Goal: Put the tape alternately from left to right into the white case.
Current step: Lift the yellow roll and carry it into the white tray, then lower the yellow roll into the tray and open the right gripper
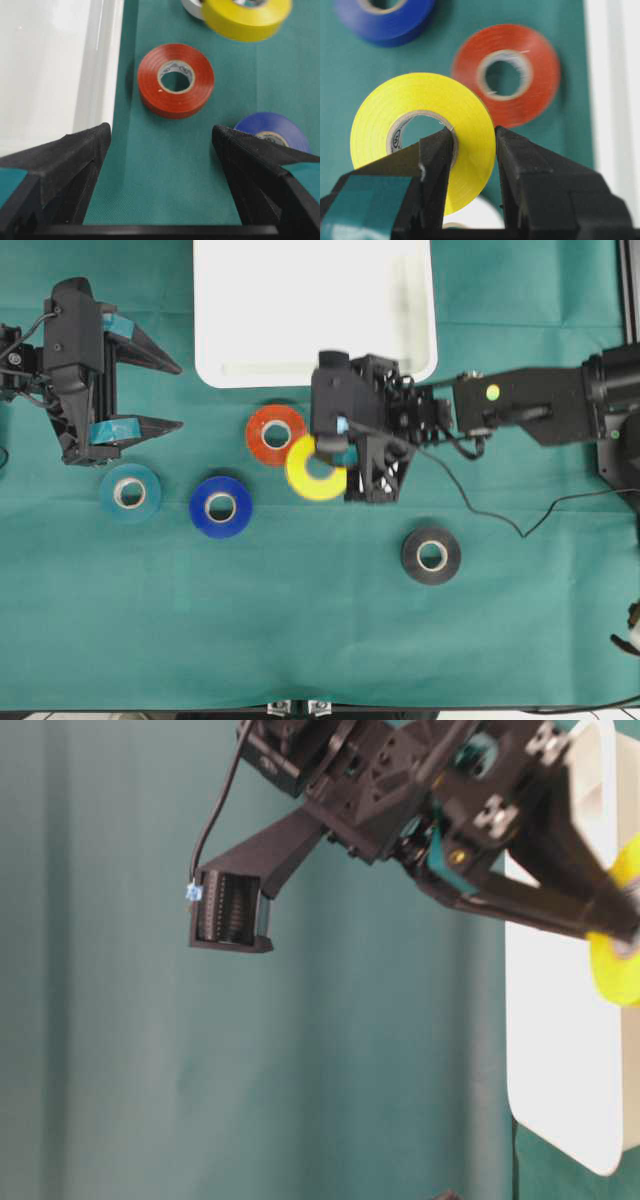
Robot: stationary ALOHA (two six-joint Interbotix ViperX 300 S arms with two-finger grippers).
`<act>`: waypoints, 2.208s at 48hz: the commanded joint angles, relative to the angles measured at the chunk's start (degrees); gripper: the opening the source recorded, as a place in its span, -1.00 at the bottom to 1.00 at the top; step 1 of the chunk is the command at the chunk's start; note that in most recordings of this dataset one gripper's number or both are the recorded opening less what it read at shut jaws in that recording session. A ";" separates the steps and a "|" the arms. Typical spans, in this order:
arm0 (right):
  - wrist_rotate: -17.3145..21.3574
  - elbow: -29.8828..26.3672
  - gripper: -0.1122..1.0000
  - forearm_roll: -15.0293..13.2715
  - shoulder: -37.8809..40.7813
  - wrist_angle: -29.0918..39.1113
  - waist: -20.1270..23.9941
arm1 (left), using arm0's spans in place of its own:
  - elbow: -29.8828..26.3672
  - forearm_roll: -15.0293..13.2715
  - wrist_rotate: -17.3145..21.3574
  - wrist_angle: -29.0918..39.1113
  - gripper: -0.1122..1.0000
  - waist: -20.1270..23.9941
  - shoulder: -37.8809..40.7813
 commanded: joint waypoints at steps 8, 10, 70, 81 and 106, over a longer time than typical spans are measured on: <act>-0.09 -1.49 -0.32 -3.52 -2.81 -0.26 -4.83 | 0.26 -0.09 -0.09 -0.26 0.33 0.18 -0.26; -0.09 -1.49 -0.32 -4.13 -2.81 -0.26 -5.63 | 0.26 -0.09 -0.18 -0.18 0.33 0.18 -0.26; 0.00 -1.49 -0.32 -8.44 2.11 -11.78 -27.77 | 0.26 -0.09 -0.97 -0.18 0.33 0.18 -0.18; -0.09 -1.58 -0.32 -8.44 2.20 -11.78 -27.77 | 0.26 -0.09 -0.97 -0.18 0.33 0.18 -0.26; -0.09 -2.29 -0.31 -9.40 3.16 -11.60 -28.04 | 0.09 -0.09 -0.97 -0.18 0.33 0.18 -0.18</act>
